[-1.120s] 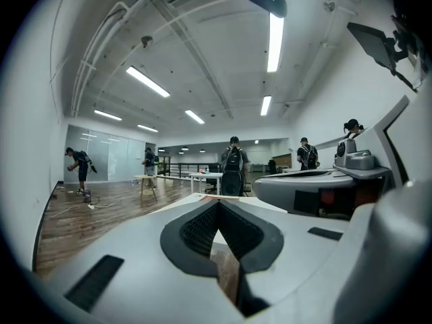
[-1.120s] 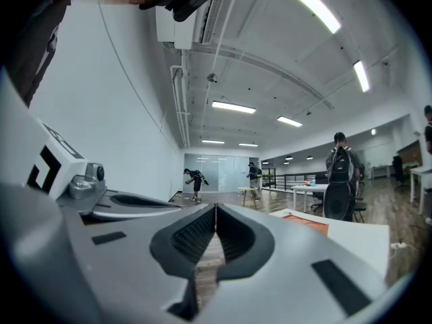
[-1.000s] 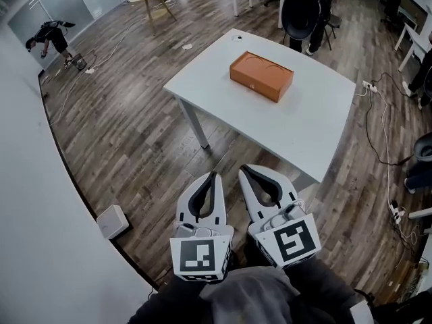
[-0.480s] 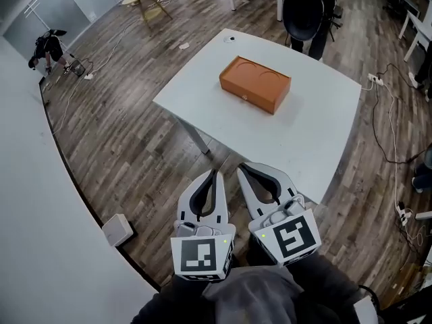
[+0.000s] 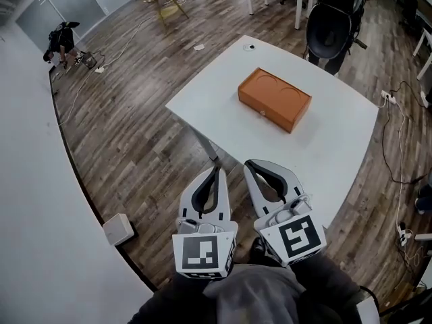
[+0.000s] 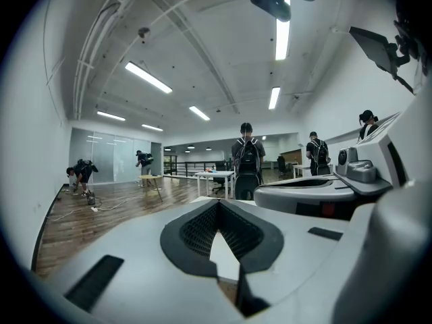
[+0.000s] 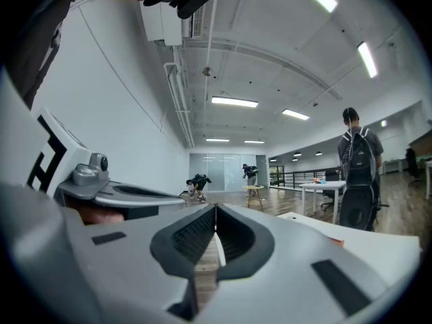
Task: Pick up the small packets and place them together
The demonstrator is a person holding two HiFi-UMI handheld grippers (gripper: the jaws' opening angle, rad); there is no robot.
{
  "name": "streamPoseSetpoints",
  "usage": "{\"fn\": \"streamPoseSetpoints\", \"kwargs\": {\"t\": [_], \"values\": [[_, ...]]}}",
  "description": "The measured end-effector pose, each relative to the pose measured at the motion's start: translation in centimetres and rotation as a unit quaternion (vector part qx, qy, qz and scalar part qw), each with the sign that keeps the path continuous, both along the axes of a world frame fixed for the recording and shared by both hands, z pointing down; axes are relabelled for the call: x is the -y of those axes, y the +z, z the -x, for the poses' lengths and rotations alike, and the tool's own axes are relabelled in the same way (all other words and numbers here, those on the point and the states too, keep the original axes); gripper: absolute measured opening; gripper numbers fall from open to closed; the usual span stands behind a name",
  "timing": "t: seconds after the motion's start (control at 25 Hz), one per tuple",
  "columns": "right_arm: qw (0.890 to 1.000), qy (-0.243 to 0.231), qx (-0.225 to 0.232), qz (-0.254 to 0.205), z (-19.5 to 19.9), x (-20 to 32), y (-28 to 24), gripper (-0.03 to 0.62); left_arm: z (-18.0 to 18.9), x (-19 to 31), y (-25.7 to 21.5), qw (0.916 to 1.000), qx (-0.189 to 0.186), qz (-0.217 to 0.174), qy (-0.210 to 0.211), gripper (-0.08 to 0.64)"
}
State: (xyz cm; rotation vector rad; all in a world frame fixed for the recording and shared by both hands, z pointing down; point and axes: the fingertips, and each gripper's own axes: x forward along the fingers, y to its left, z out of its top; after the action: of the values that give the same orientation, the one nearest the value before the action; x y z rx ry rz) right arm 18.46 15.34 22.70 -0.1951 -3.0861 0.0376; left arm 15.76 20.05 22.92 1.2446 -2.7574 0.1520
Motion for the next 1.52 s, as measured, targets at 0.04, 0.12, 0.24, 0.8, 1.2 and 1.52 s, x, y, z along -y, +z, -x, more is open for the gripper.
{"fn": "streamPoseSetpoints", "kwargs": {"t": [0.04,0.12,0.24,0.8,1.2,1.52], "values": [[1.0,0.005,0.0,0.0,0.5,0.1,0.3,0.005,0.6,-0.1,0.3,1.0,0.0,0.001,0.002,-0.003],[1.0,0.015,-0.002,-0.005,1.7,0.5,1.1,0.005,2.0,0.2,1.1,1.0,0.0,0.0,0.007,-0.003],[1.0,0.025,-0.015,-0.006,3.6,1.0,2.6,0.005,4.1,0.5,2.3,0.9998,-0.011,0.0,0.014,-0.003],[0.992,0.112,-0.049,0.002,11.4,2.8,4.4,0.005,13.0,2.4,4.1,0.9946,-0.044,0.005,0.094,-0.003],[0.98,0.19,-0.034,-0.041,17.4,3.1,1.2,0.005,19.3,2.9,2.7,0.9836,-0.041,-0.009,0.175,-0.003],[0.967,0.246,-0.009,-0.061,18.0,5.1,-2.1,0.005,20.3,5.2,0.1,0.9722,-0.017,-0.031,0.232,-0.003]]}}
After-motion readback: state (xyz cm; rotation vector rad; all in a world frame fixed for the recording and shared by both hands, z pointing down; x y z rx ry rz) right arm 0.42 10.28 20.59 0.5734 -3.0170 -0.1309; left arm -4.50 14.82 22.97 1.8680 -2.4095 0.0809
